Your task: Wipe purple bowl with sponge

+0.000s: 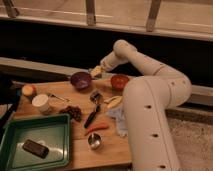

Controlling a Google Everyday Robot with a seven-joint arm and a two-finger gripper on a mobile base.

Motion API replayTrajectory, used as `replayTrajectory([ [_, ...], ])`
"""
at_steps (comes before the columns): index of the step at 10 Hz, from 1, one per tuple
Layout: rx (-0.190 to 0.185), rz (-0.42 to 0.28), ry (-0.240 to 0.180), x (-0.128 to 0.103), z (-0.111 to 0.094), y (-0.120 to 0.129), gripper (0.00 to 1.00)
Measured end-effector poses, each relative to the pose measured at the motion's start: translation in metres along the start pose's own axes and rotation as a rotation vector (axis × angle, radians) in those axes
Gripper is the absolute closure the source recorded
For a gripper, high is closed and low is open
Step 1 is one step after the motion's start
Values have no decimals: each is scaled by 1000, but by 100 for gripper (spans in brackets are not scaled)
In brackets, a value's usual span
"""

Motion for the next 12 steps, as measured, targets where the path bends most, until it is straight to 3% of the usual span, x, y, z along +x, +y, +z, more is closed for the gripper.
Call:
replayTrajectory([
  [1, -31, -23, 10, -8, 14, 12, 86],
  [8, -15, -24, 15, -6, 15, 9, 86],
  [12, 39, -184, 19, -16, 32, 31, 86],
])
